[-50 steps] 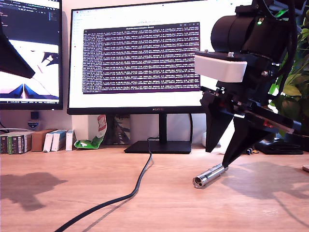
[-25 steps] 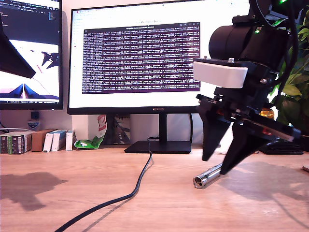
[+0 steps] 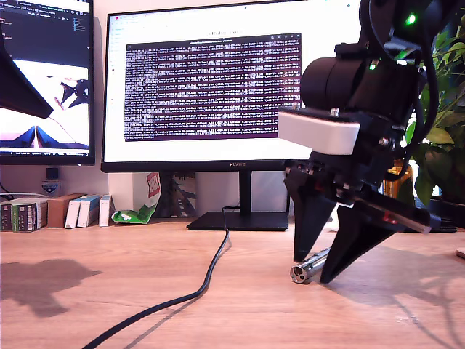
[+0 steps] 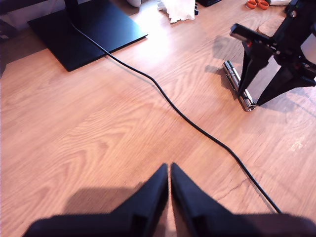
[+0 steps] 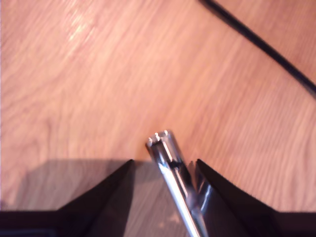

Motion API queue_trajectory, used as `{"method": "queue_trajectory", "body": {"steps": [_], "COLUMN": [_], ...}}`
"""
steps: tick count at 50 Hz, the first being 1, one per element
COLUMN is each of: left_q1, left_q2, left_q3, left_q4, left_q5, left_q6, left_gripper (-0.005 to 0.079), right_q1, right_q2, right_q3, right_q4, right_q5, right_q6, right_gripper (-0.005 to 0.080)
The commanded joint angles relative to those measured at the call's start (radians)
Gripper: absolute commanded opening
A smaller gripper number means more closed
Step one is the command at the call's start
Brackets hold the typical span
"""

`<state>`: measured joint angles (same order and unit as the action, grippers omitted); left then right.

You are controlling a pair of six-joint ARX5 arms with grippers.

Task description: Pick the metallic laser pointer with your right arm, pass it to your left arm, then place it down to the left side of the table

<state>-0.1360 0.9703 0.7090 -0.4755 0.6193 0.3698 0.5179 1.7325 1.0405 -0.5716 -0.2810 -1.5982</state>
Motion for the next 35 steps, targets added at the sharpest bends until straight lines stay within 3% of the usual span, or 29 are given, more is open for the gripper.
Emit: {"method": "queue_trajectory", "body": {"steps": [1, 35], "left_q1": [-0.004, -0.004], "left_q2": [-0.002, -0.002], "left_q3": [0.002, 0.002], "left_q4": [0.001, -0.003], "left_q5": [0.003, 0.003], "left_q6": [-0.004, -0.007], "left_gripper": [-0.0009, -0.0009], "right_q1": [0.005, 0.005], "right_q2": [0.013, 0.056], "right_q3": [0.033, 0.058], "right_q4": [0.001, -0.040], "right_q5": [-0.009, -0.025], "right_q6": [-0.003, -0.003], "right_gripper": [0.0253, 0.0219]}}
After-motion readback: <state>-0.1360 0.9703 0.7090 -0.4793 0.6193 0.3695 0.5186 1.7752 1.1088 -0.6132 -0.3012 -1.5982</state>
